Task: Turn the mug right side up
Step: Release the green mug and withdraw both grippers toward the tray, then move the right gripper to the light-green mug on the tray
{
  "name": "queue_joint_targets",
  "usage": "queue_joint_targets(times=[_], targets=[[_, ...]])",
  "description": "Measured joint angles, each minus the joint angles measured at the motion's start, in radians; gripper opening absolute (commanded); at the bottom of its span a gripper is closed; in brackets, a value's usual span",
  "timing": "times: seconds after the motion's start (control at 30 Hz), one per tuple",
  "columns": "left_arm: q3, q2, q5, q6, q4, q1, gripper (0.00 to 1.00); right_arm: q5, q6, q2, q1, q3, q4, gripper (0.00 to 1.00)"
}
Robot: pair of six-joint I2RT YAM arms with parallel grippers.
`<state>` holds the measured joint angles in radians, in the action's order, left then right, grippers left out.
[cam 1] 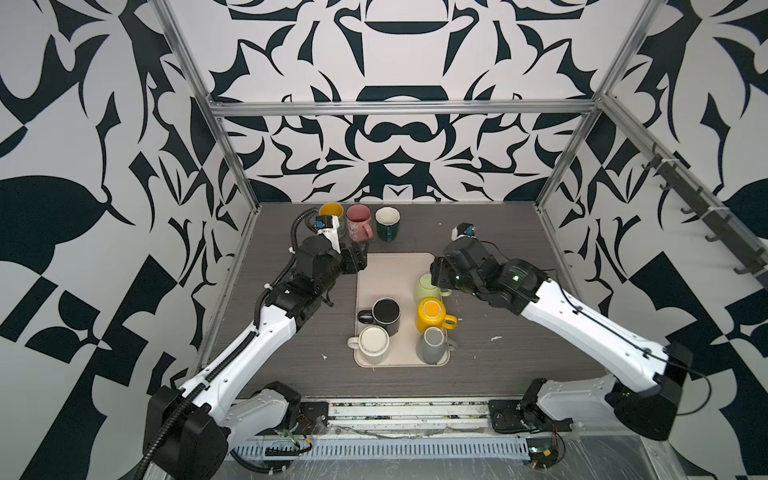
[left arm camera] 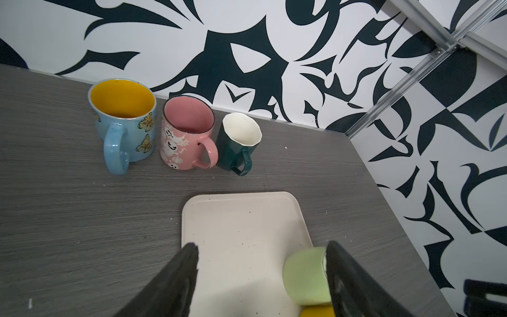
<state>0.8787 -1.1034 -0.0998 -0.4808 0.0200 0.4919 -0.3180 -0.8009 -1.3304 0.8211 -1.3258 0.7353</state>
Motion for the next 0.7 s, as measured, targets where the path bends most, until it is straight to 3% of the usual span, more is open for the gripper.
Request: queue_joint_targets(times=[0.33,0.5,0.7], targets=[[-0.048,0.083,-0.097,-0.051,0.006,0.000,0.77,0.004,-0.157,-0.024,-0.018,0.024,-0.109,0.64],[-0.088,0.154,-0.153,-0.077,0.019,0.000,0.77,0.098,-0.288,-0.023,-0.103,0.085,-0.219,0.56],[-0.092,0.216,-0.223,-0.095,0.031,0.000,0.78,0.194,-0.478,-0.019,-0.178,0.228,-0.338,0.56]])
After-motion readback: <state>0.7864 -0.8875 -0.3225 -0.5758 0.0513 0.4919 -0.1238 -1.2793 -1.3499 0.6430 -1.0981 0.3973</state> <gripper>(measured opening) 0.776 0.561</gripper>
